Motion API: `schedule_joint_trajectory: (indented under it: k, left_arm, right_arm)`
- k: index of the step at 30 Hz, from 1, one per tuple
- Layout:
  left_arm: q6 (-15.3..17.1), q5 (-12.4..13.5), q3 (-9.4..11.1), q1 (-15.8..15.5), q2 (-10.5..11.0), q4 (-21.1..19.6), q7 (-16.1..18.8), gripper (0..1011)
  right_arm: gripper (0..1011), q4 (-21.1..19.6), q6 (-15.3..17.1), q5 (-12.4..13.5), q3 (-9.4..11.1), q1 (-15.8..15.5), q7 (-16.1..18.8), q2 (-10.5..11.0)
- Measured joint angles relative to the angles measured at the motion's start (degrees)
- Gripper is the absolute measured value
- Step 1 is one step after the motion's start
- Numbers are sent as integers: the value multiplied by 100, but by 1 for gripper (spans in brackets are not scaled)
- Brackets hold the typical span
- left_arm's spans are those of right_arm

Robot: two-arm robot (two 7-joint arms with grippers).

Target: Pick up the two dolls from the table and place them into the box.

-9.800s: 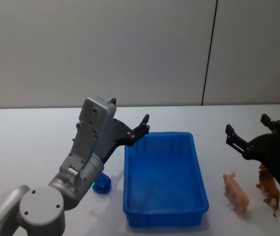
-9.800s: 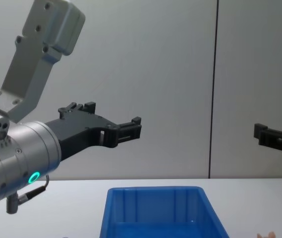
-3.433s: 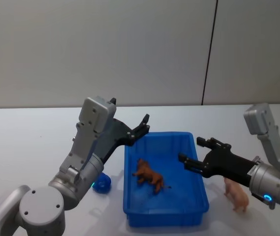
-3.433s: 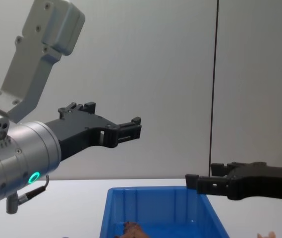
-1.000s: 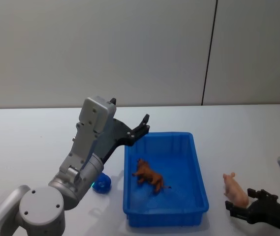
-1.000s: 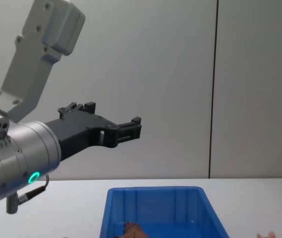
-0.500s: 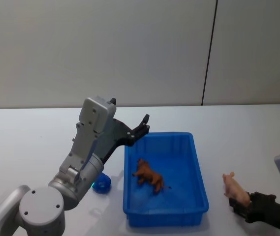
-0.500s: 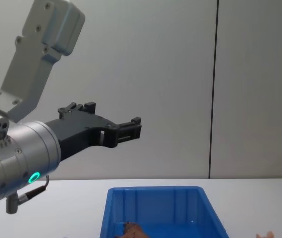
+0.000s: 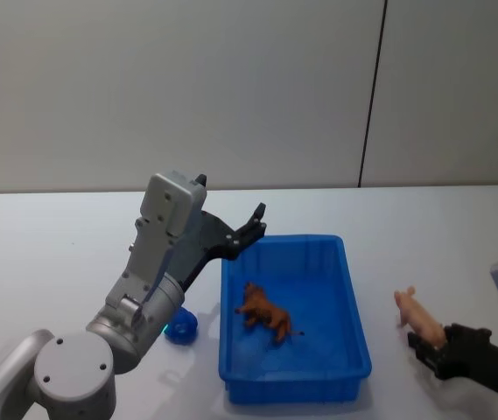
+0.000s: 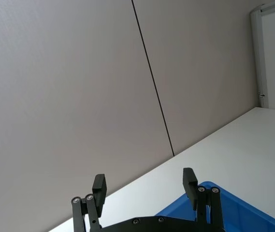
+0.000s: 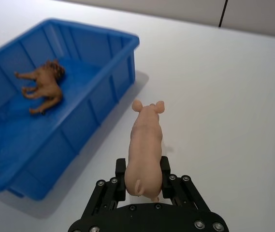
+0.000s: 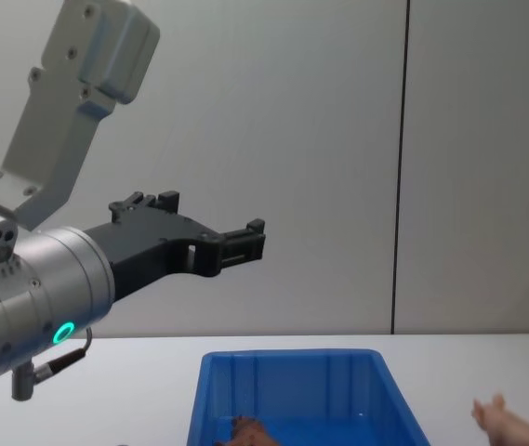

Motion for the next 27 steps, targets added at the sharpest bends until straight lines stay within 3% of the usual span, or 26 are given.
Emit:
schedule_joint_trajectory:
  k: [10, 18, 27]
  left_arm:
    - [0, 0, 0, 0, 1, 0, 0, 1001]
    - [0, 0, 0, 0, 1, 0, 0, 1001]
    - [0, 0, 0, 0, 0, 0, 0, 1001]
  right_arm:
    - [378, -213, -386, -45, 16, 125, 36, -33]
    - [378, -309, -623, -105, -37, 384, 355, -158]
    - [378, -238, -645, -240, -187, 707, 780, -375]
